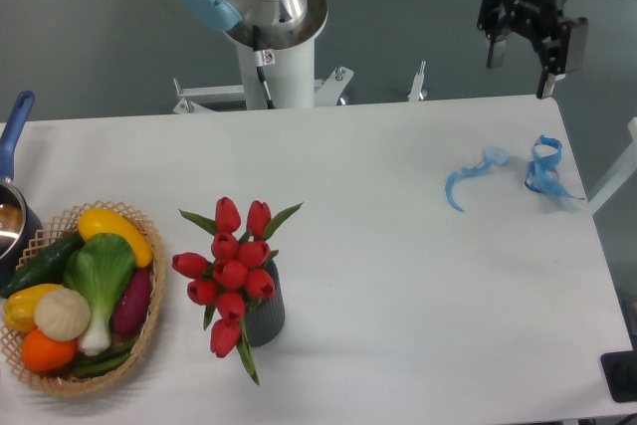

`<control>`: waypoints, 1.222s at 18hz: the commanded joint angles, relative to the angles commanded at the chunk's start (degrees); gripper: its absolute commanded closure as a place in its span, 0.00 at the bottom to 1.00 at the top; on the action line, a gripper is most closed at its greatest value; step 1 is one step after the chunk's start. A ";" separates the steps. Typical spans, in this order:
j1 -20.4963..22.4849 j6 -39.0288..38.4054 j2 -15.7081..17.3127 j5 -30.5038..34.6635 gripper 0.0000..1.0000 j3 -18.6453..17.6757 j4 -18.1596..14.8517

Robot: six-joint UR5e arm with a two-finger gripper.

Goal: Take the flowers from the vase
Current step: 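Open the gripper and start moving it toward the red tulips, then move the open gripper over the tulip stems above the grey vase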

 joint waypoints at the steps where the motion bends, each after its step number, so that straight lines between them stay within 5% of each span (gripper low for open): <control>1: -0.09 -0.87 0.00 0.00 0.00 0.00 0.35; 7: -0.70 -6.66 0.61 -1.14 0.00 -1.22 1.84; 15: -0.88 -20.38 0.18 -13.61 0.00 -4.65 2.81; 22: -7.11 -35.93 -0.96 -18.98 0.00 -8.26 7.38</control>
